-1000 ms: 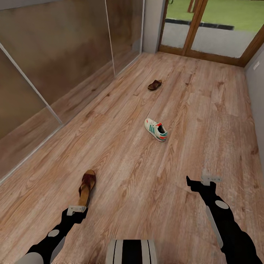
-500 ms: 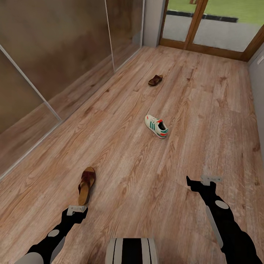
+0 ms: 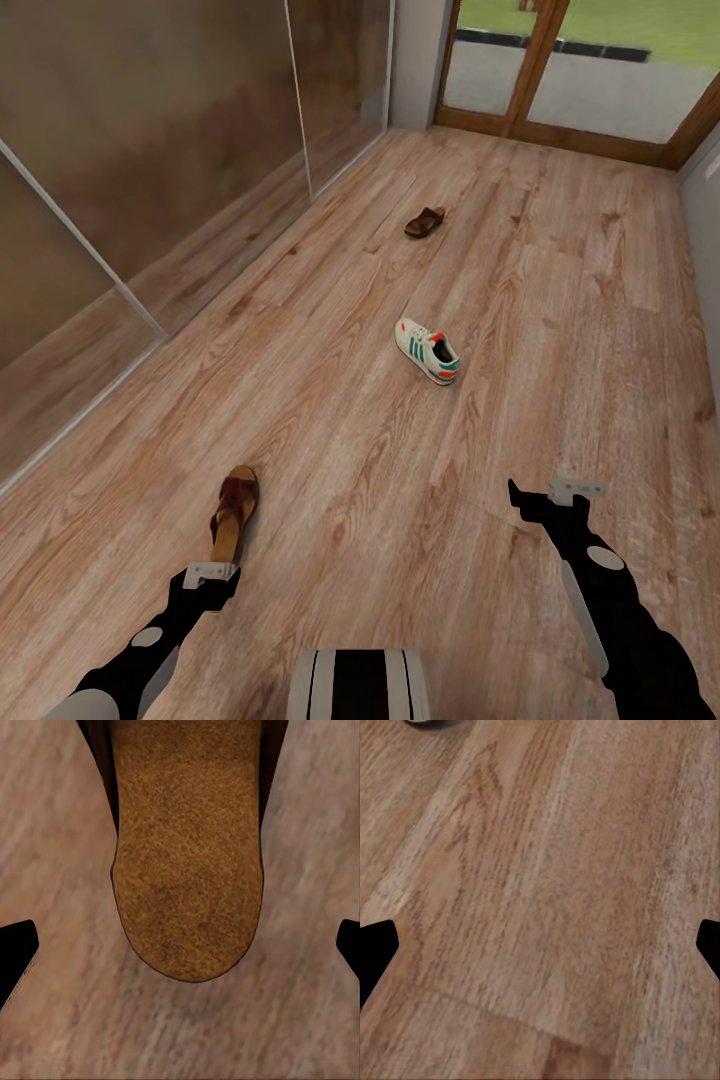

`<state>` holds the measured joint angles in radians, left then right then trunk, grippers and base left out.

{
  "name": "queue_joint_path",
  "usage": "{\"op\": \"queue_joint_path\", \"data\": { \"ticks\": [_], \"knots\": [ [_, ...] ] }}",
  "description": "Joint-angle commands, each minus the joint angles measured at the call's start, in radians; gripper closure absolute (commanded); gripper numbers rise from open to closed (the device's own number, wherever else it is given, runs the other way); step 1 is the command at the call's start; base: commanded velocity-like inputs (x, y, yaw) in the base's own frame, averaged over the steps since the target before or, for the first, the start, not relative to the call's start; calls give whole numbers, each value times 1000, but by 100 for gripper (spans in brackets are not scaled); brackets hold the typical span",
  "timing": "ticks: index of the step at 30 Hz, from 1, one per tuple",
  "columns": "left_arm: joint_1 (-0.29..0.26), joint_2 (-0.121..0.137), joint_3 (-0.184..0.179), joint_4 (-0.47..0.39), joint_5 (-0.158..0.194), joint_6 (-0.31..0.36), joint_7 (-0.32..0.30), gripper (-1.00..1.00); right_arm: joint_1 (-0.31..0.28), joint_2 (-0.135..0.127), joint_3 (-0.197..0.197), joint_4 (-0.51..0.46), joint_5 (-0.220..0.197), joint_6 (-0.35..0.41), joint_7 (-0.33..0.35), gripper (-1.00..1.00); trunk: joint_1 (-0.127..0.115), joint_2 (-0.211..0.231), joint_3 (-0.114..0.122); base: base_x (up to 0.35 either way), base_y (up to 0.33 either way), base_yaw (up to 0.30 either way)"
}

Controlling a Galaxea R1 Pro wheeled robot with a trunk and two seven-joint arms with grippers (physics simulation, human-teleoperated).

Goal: Pick up the two gym shoes and the two sandals from the corridor floor and place them onto the hallstand (shoe rack) in the corridor, making sure they are on the rack and not on the floor. Arrange them so the two gym shoes are next to each other and the two sandals are next to each other.

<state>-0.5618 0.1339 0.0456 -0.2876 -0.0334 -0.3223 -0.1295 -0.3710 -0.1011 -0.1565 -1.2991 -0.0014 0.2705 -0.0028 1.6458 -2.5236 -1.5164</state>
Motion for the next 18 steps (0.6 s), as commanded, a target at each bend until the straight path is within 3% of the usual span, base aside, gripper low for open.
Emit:
{"op": "queue_joint_path", "data": {
  "ticks": [1,18],
  "knots": [
    [0,0,5,1,-3,-3,-5,-100,0,0,0,-2,0,6,0,-100,0,0,-1,91,0,0],
    [2,0,6,1,-3,-3,-5,-100,0,0,0,-2,0,6,0,-100,0,0,-1,51,0,0]
  ]
}}
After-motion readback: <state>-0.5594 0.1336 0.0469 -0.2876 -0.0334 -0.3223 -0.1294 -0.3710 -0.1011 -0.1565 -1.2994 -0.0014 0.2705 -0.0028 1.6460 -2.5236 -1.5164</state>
